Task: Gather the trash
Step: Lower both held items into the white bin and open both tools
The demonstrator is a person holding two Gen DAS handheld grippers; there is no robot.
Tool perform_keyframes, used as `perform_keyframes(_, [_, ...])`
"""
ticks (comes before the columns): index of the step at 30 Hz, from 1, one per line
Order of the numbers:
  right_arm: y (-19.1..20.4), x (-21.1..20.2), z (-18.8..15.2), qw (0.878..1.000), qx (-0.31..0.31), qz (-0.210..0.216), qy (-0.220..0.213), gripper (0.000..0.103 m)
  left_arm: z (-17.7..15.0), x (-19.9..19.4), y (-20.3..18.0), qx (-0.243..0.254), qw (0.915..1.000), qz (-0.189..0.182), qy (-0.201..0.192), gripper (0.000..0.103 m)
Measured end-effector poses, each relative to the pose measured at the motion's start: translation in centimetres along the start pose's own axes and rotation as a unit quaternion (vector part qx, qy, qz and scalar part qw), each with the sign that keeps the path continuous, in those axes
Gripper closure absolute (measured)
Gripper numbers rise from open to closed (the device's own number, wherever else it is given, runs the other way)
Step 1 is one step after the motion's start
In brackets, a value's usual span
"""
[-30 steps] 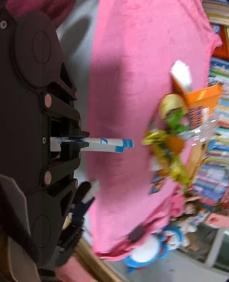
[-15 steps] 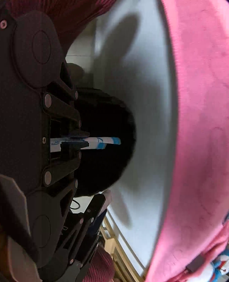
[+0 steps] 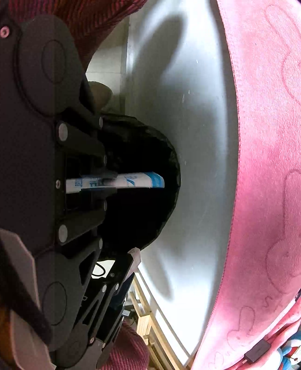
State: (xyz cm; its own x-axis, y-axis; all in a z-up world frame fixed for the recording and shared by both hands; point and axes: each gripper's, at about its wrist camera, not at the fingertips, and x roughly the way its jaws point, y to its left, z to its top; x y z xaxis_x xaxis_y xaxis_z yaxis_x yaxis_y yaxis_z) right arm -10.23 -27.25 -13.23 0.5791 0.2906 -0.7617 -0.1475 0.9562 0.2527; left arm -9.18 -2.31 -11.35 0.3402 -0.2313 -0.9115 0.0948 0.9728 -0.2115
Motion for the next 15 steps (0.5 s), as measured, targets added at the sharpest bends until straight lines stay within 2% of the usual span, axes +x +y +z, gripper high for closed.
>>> perform_keyframes(1, [0.0, 0.0, -0.1, 1.000, 0.000, 0.001, -0.001, 0.069, 0.0, 0.0, -0.1, 0.001, 1.0000, 0.001, 0.000, 0.091])
perform_keyframes(2, [0.1, 0.0, 0.2, 1.000, -0.001, 0.002, -0.001, 0.062, 0.0, -0.1, -0.1, 0.001, 1.0000, 0.002, -0.002, 0.090])
perform_keyframes(4, [0.2, -0.1, 0.2, 1.000, -0.002, 0.004, -0.003, 0.049, 0.1, -0.1, -0.3, 0.002, 1.0000, 0.007, -0.004, 0.080])
perform_keyframes(5, [0.2, -0.1, 0.2, 1.000, -0.003, 0.006, -0.004, 0.046, 0.1, -0.2, -0.4, 0.002, 0.9999, 0.010, -0.006, 0.070])
perform_keyframes(6, [0.2, -0.1, 0.1, 1.000, -0.004, 0.005, -0.004, 0.045, 0.2, -0.3, -0.4, 0.003, 0.9998, 0.016, -0.010, 0.064])
perform_keyframes(15, [0.2, -0.9, 0.4, 1.000, -0.005, 0.005, -0.019, 0.041, 0.7, -1.8, -0.6, 0.013, 0.9980, 0.044, -0.043, 0.052])
